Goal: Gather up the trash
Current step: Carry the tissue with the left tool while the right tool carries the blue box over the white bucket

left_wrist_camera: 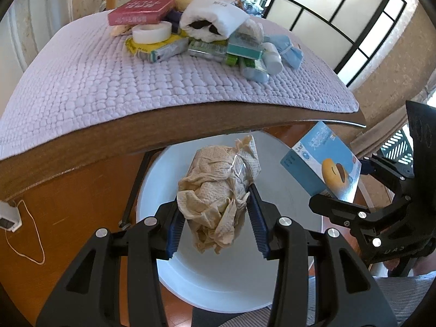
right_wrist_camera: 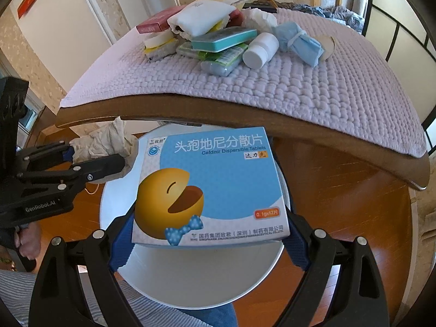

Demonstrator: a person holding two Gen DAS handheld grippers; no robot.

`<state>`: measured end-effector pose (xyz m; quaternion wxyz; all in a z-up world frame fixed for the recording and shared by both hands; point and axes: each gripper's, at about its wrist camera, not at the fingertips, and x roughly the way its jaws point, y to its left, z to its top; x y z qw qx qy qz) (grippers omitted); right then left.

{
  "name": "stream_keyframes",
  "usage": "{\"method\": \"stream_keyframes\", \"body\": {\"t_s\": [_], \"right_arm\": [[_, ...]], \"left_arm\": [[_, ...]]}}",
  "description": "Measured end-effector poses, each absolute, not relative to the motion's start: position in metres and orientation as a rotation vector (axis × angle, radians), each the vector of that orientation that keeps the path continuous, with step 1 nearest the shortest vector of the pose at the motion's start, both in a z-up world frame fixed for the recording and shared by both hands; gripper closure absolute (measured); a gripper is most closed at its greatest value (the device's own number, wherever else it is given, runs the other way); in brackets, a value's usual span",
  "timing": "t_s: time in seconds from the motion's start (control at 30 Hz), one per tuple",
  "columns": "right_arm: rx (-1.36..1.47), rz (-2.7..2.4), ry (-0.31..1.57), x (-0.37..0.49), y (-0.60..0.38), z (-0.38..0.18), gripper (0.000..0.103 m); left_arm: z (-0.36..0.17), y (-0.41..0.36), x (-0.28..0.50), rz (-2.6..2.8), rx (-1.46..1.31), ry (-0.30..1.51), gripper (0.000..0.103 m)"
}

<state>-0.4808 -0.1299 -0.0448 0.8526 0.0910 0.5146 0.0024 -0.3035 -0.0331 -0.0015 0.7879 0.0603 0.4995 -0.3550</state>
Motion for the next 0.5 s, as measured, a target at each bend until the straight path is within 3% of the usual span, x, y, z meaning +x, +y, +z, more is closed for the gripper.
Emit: {"method": "stream_keyframes", "body": {"t_s": [0.5], "right_arm": [[0.223, 0.036, 1.097, -0.487, -0.124, -0.049, 0.015]], "left_arm": [[-0.007, -0.006, -0.304, -0.690, 0.026, 1.078, 0.058]]}}
